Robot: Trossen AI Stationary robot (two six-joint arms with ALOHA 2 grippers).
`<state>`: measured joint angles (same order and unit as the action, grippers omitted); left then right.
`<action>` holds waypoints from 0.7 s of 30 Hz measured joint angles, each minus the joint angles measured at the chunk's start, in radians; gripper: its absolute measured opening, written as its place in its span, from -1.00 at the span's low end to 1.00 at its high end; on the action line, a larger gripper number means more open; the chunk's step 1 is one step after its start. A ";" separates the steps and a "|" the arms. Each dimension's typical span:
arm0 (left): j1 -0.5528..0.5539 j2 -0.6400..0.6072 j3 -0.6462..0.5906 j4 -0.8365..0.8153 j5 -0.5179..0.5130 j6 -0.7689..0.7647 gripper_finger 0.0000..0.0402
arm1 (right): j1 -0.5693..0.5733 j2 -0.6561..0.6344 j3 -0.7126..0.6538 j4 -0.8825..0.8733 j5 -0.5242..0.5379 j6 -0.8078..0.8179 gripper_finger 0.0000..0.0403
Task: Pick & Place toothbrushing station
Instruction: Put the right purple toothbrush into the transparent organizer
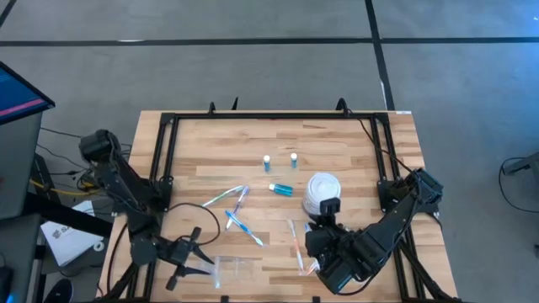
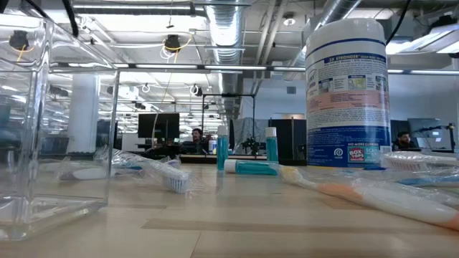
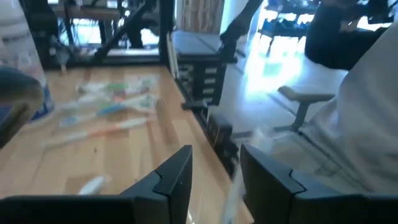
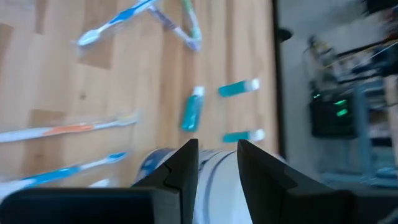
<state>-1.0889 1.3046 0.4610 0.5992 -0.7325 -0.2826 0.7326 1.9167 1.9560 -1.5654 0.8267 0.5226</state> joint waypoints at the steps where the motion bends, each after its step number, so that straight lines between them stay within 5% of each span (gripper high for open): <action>1: 0.002 -0.014 0.000 0.000 0.000 0.020 -0.35 | 0.000 0.000 0.000 0.000 -0.021 0.015 -0.49; 14: 0.064 -0.097 0.000 -0.004 0.002 0.126 -0.35 | 0.046 0.000 -0.004 -0.005 -0.159 0.336 -0.49; 21: 0.140 -0.099 0.000 0.000 0.001 0.122 -0.35 | 0.068 -0.039 -0.156 -0.006 -0.219 0.561 -0.49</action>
<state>-0.9486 1.2061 0.4612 0.5989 -0.7315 -0.1604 0.8007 1.8775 1.8004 -1.5710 0.6078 1.0834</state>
